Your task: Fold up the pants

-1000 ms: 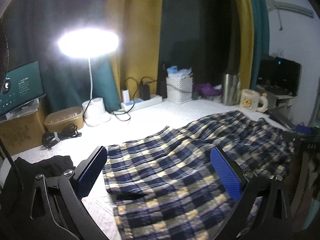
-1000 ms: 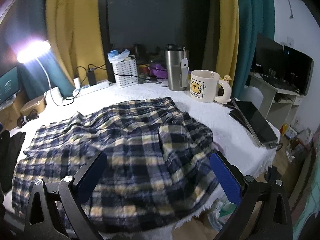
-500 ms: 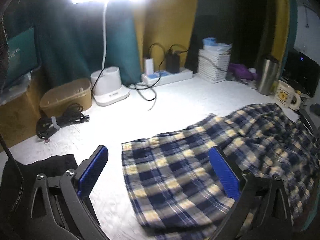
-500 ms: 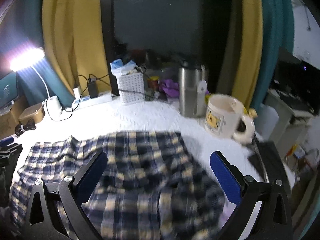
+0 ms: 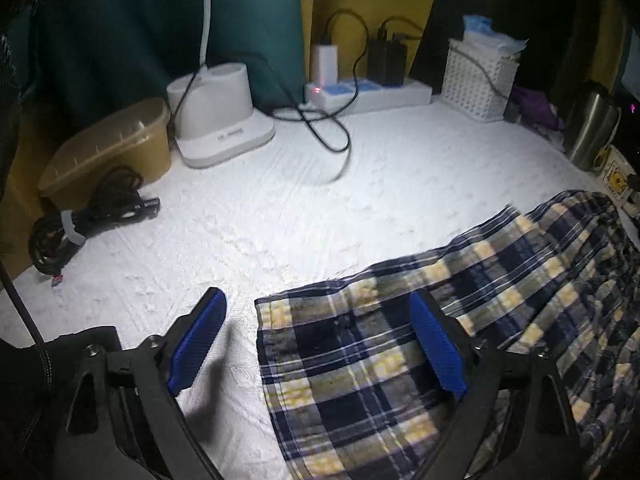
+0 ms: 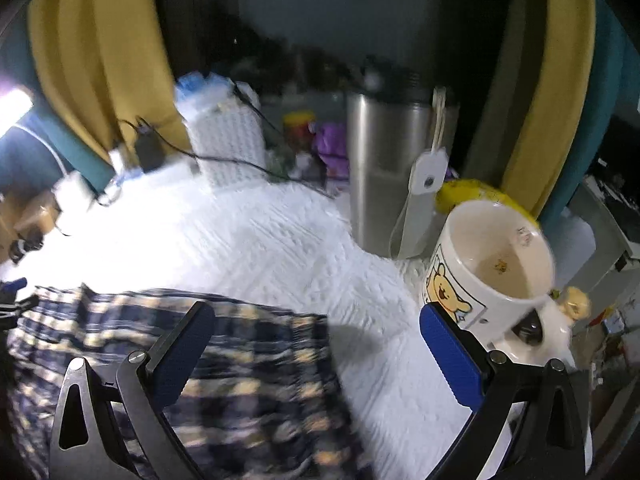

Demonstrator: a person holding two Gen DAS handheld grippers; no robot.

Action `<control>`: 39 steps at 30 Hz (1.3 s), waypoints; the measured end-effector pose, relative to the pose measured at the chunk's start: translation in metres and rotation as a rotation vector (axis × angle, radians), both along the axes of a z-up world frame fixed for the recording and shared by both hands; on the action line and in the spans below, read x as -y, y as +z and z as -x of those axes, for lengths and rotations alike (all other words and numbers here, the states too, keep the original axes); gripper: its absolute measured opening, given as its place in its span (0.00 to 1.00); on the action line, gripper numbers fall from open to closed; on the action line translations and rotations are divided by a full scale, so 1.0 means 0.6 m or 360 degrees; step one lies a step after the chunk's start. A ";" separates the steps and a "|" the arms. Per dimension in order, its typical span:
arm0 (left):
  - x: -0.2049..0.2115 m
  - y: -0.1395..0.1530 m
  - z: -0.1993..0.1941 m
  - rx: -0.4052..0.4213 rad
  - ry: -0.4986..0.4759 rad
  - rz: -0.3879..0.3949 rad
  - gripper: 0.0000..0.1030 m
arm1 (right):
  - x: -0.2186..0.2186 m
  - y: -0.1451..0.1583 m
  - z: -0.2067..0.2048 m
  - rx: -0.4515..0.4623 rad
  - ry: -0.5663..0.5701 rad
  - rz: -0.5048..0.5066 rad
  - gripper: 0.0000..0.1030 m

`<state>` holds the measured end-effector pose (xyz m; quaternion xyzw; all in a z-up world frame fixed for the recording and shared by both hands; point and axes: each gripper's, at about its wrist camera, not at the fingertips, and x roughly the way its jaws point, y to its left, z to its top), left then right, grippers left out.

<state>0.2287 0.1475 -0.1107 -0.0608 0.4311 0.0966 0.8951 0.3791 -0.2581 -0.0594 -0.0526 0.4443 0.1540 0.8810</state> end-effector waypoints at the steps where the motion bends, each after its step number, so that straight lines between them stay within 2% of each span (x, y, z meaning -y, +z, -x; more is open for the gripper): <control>1: -0.006 -0.012 -0.003 -0.0041 -0.0002 0.0032 0.75 | -0.001 -0.016 -0.010 -0.0033 -0.0011 0.0001 0.79; 5: 0.005 -0.010 -0.001 -0.0028 -0.0048 0.0011 0.71 | -0.015 -0.074 -0.020 -0.0199 0.0046 -0.0024 0.73; 6: 0.009 -0.008 0.000 -0.0022 -0.0065 0.0009 0.60 | -0.022 -0.081 -0.017 -0.0198 0.0065 -0.0005 0.72; 7: 0.013 -0.006 0.002 -0.0011 -0.0086 0.0012 0.42 | -0.030 -0.081 -0.013 -0.0160 0.0086 0.0018 0.58; 8: 0.015 -0.003 0.002 0.0000 -0.0100 0.0024 0.32 | -0.037 -0.079 -0.010 -0.0153 0.0112 0.0024 0.51; 9: 0.017 -0.002 0.002 0.0006 -0.0112 0.0039 0.16 | -0.042 -0.077 -0.009 -0.0152 0.0122 0.0022 0.33; 10: 0.019 -0.001 0.001 0.0009 -0.0146 0.0080 0.07 | -0.046 -0.076 -0.009 -0.0153 0.0135 0.0012 0.26; 14: 0.027 0.013 0.000 0.0062 -0.0162 0.0013 0.04 | -0.066 -0.060 -0.005 -0.0048 0.0130 0.0113 0.25; 16: 0.019 0.028 -0.001 0.0111 -0.0144 0.0004 0.04 | -0.069 -0.037 -0.006 0.0036 0.0093 0.0125 0.25; 22: -0.008 0.094 -0.026 0.0264 -0.0140 -0.0099 0.04 | -0.075 0.043 -0.016 0.0297 -0.0033 0.0082 0.24; 24: -0.011 0.114 -0.036 0.0308 -0.0141 -0.0138 0.04 | -0.078 0.057 -0.027 0.0340 -0.0069 0.0067 0.24; 27: -0.018 0.134 -0.057 0.0329 -0.0150 -0.0214 0.04 | -0.075 0.051 -0.047 0.0359 -0.0124 0.0104 0.24; 29: -0.026 0.127 -0.071 0.0316 -0.0144 -0.0212 0.04 | -0.078 0.028 -0.065 0.0309 -0.0153 0.0120 0.24; 31: -0.027 0.107 -0.083 0.0264 -0.0152 -0.0209 0.04 | -0.077 0.000 -0.076 0.0220 -0.0159 0.0116 0.24; 34: -0.020 0.075 -0.088 0.0203 -0.0159 -0.0224 0.04 | -0.087 -0.043 -0.083 0.0128 -0.0132 0.0197 0.24; 36: -0.019 0.055 -0.090 0.0168 -0.0151 -0.0236 0.04 | -0.091 -0.054 -0.087 0.0097 -0.0121 0.0211 0.24; 39: -0.028 0.036 -0.095 0.0099 -0.0099 -0.0231 0.11 | -0.092 -0.059 -0.089 0.0085 -0.0111 0.0233 0.26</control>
